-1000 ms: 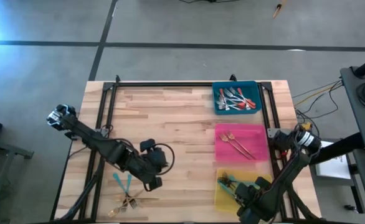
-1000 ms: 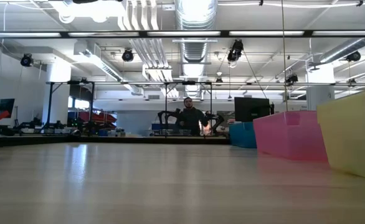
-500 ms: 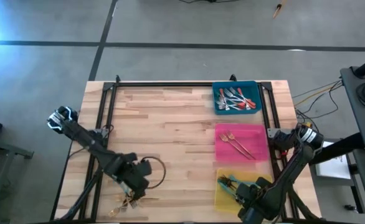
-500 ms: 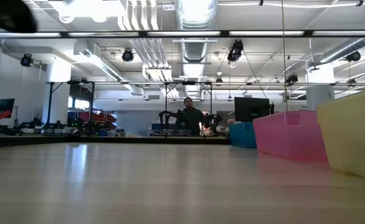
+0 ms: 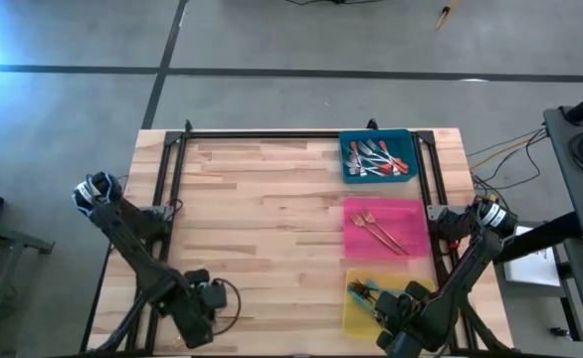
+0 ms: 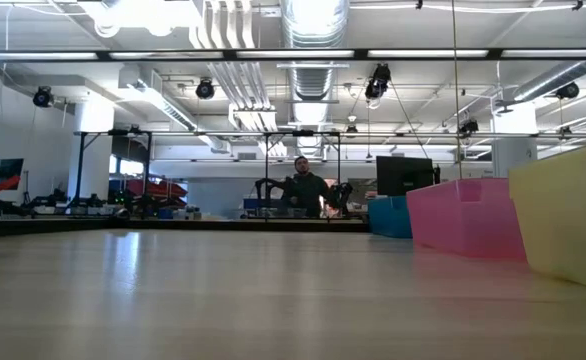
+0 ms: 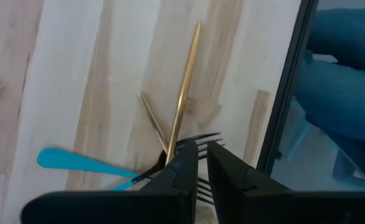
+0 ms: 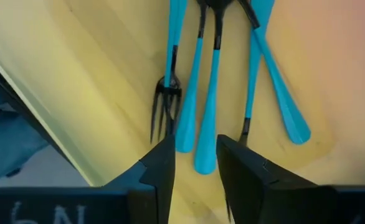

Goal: Sort silverware by color (type)
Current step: Put the gold fork into the pink bin

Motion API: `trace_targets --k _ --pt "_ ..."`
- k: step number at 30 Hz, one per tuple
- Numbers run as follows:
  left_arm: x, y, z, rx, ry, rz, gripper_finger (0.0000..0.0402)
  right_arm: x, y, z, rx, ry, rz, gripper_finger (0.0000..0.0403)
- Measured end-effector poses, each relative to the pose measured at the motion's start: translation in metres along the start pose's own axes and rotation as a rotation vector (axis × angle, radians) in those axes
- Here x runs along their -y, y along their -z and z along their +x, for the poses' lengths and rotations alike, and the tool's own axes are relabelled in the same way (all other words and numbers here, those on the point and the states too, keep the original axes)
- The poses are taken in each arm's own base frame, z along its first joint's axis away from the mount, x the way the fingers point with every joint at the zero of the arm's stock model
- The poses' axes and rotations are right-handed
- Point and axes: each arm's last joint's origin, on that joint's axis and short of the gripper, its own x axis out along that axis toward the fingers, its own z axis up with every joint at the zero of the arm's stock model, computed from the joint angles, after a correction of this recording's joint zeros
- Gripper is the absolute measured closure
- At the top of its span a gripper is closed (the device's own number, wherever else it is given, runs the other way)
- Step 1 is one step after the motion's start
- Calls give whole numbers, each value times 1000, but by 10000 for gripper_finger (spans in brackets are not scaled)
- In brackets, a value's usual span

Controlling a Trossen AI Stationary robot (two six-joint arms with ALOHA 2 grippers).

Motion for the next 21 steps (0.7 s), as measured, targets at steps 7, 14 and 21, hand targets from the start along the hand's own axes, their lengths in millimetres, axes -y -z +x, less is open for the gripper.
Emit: trace_targets --k 7,14,21 --pt "5 6 -1 27 20 -58 383 -2 0 0 0 -16 -18 298" --pt "20 1 6 85 142 0 367 -4 0 0 1 -44 -40 294" --pt "27 3 32 33 127 98 320 -7 0 0 1 -69 -41 302"
